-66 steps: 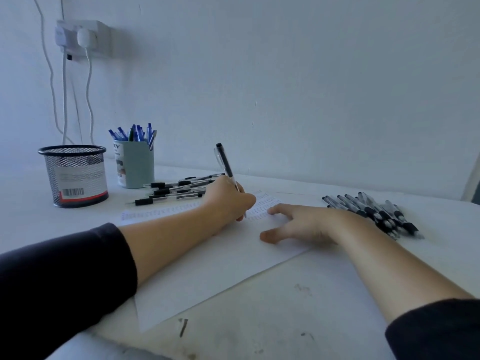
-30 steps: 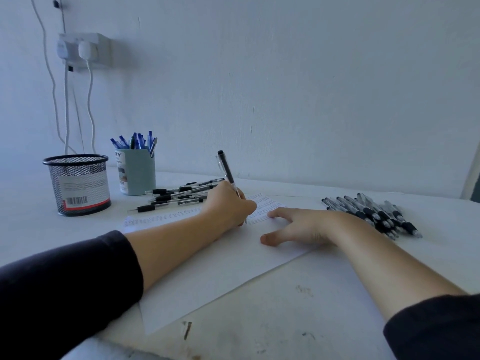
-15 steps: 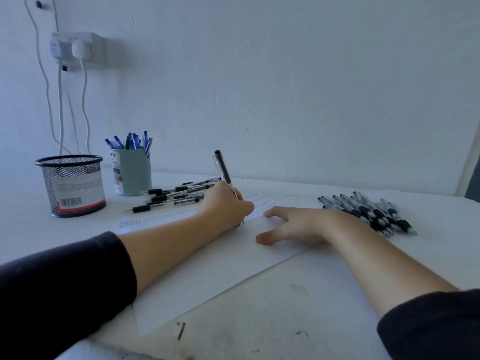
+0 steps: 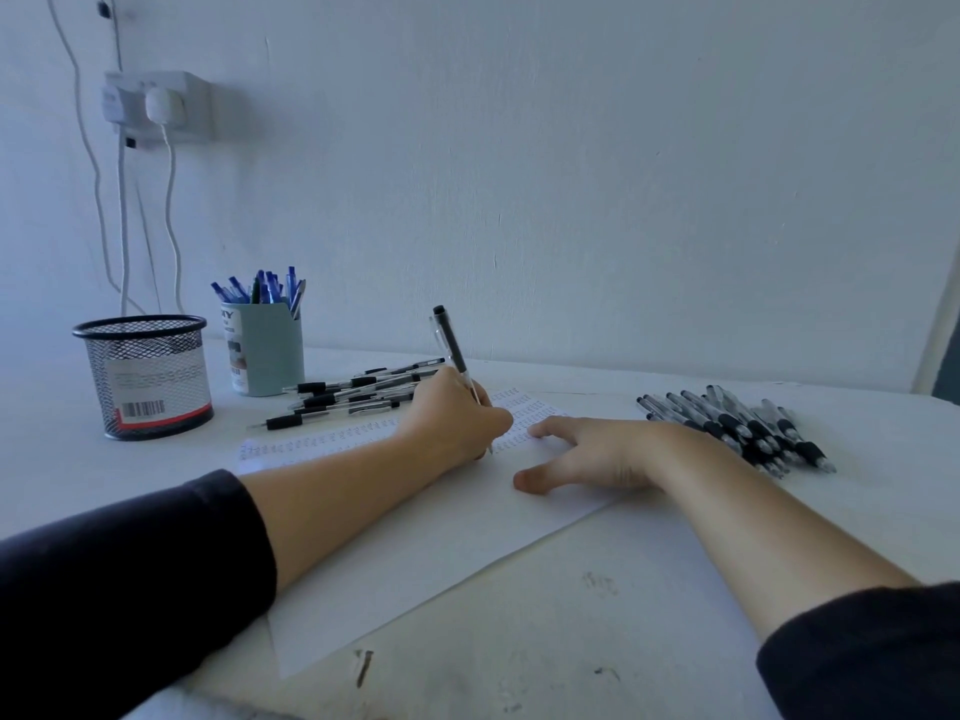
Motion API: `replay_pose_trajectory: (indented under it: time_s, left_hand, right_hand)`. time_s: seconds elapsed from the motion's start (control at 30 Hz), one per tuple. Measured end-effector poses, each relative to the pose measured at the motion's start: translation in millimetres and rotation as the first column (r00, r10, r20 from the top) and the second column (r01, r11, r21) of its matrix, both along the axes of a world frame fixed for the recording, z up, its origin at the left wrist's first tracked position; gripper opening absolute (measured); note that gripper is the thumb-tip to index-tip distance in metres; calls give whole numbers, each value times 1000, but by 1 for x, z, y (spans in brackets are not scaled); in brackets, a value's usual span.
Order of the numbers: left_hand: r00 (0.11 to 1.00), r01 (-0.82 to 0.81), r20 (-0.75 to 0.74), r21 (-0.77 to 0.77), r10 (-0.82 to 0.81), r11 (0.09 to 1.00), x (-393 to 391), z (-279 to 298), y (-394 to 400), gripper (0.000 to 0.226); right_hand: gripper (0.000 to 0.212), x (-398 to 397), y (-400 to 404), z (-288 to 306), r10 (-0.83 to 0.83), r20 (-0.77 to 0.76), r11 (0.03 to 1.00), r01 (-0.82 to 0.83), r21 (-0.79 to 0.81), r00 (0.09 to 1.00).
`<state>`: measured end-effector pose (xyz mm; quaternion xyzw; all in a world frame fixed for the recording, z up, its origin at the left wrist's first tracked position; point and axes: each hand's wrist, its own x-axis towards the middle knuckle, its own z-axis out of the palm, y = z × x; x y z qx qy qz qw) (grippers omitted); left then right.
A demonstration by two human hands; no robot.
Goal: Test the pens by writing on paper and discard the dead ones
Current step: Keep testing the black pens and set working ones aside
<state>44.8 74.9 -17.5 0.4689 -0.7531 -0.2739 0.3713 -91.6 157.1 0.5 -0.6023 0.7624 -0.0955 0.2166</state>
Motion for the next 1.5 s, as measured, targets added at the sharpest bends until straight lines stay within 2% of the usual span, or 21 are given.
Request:
replay_pose_trajectory:
  time_s: [0.2, 0.4, 0.53, 0.6, 0.63, 0.7, 0.77, 0.9, 1.0, 1.13, 1.5]
  left_hand:
    - [1000, 4, 24, 0, -4, 1000, 1, 3, 3, 15]
    - [1000, 9, 5, 1, -9, 1000, 1, 1, 1, 7]
    - [1000, 7, 14, -4, -7, 1000, 1, 2, 3, 10]
    - [998, 19, -66, 24, -18, 1000, 3, 4, 4, 18]
    - [987, 41, -158, 57, -32, 997, 5, 5, 4, 22]
    - [929, 98, -366, 122, -47, 988, 8, 11, 3, 31]
    - [883, 93, -469, 138, -18, 986, 11, 18, 1, 36]
    - [857, 5, -512, 128, 62, 992, 19, 29, -9, 18]
    - [819, 31, -573, 112, 39, 993, 24, 29, -12, 7]
    - [768, 99, -641, 102, -11, 990, 24, 29, -9, 20]
    - [786, 104, -618, 123, -6, 987, 22, 28, -6, 31]
  right_hand:
    - [80, 0, 1, 0, 2, -3, 1000, -2, 2, 1000]
    - [80, 0, 1, 1, 6, 7, 1000, -6, 6, 1000]
    - [81, 0, -1, 0, 7, 1, 1000, -7, 3, 1000]
    - [81, 0, -1, 1, 9, 3, 1000, -9, 1, 1000]
    - [81, 0, -1, 1, 10, 2, 1000, -10, -1, 1000]
    - [82, 0, 0, 1, 8, 1, 1000, -8, 1, 1000]
    - [81, 0, 1, 2, 11, -2, 1000, -11, 7, 1000]
    - [82, -1, 1, 2, 21, -7, 1000, -21, 15, 1000]
    - [81, 0, 0, 2, 23, -15, 1000, -23, 15, 1000]
    - [82, 0, 1, 2, 20, -17, 1000, -19, 19, 1000]
    - [86, -1, -1, 0, 0, -22, 1000, 1, 18, 1000]
